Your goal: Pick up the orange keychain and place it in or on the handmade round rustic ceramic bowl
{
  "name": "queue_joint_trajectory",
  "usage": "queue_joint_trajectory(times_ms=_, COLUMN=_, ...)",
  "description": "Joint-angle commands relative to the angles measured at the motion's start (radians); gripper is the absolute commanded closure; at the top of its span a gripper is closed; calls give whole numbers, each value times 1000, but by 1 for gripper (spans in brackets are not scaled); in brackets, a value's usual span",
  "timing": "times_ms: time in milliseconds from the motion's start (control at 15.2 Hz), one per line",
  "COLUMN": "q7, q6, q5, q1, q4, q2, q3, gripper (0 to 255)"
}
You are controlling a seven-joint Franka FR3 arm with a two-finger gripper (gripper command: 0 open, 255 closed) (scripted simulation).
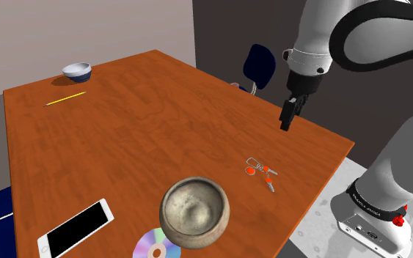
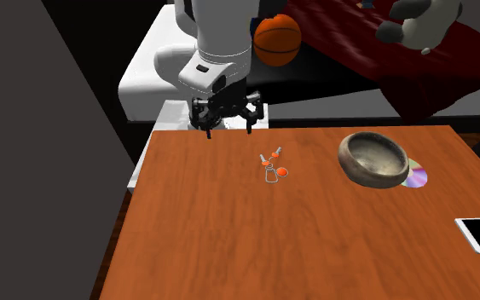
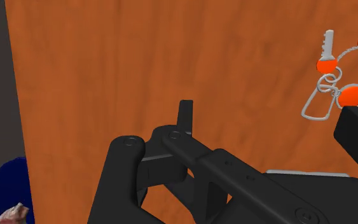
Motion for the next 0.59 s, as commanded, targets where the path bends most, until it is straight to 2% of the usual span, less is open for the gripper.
queue_joint_trajectory(times_ms=0, q7=0, q6=79, q5=39, q1=42, q4=-58, q2=-2, q3=34, gripper=0)
queue_joint_trajectory(times_ms=528, q7=-15, q6=395, q5=177, q1=196, q4=-178, q2=110, q3=165, gripper=0)
